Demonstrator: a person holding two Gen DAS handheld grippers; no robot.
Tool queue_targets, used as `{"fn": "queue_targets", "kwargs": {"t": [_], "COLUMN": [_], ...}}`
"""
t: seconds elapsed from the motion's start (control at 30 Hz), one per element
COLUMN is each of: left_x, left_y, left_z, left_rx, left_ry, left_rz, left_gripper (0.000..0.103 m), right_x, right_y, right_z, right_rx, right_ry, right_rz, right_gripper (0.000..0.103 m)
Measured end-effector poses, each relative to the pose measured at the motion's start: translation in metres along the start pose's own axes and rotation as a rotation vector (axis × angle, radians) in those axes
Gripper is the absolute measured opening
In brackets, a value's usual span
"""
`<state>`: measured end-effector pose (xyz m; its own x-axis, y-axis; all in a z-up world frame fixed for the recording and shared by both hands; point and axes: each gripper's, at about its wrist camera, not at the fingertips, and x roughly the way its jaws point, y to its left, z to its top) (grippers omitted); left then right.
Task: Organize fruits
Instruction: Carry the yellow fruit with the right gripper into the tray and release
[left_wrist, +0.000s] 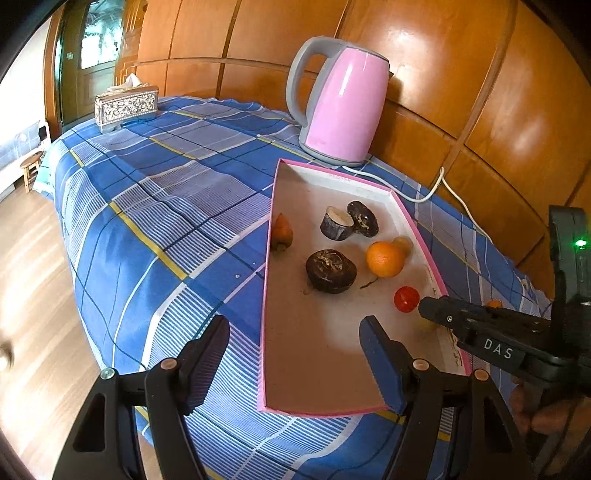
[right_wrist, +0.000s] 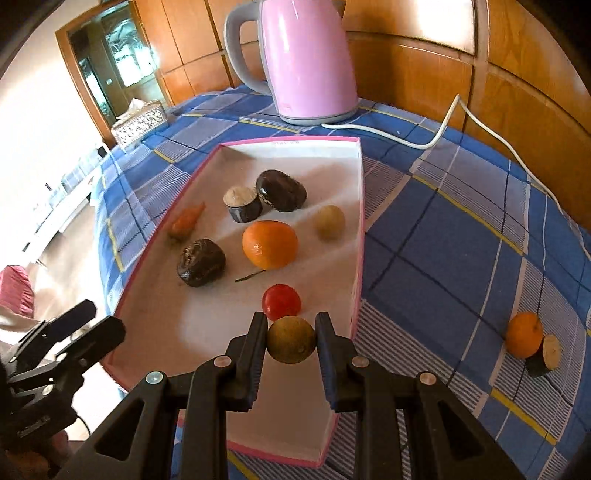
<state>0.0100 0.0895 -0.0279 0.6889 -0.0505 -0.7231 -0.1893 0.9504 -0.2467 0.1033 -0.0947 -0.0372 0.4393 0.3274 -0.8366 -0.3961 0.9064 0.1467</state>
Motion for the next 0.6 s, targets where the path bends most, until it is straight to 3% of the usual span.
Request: {"fn": "queue_targets", "kwargs": {"t": [0.2, 0.6], "left_x": [0.001, 0.000], "left_y": [0.000, -0.005], "left_z": [0.000, -0.002], "left_rx": [-0.002, 0.011], "left_ry": [0.005, 0.012], "left_rz": [-0.002, -0.008], "left_gripper": [0.074, 0.074], "right_x": [-0.001, -0.018], "right_y": [0.003, -0.005], "right_z": [0.000, -0.012], "right_rx": [-0.007, 0.042], "right_ry": [-0.016, -0.057], "right_rz": [-0.017, -0.048], "right_gripper": [0.034, 0.036]}}
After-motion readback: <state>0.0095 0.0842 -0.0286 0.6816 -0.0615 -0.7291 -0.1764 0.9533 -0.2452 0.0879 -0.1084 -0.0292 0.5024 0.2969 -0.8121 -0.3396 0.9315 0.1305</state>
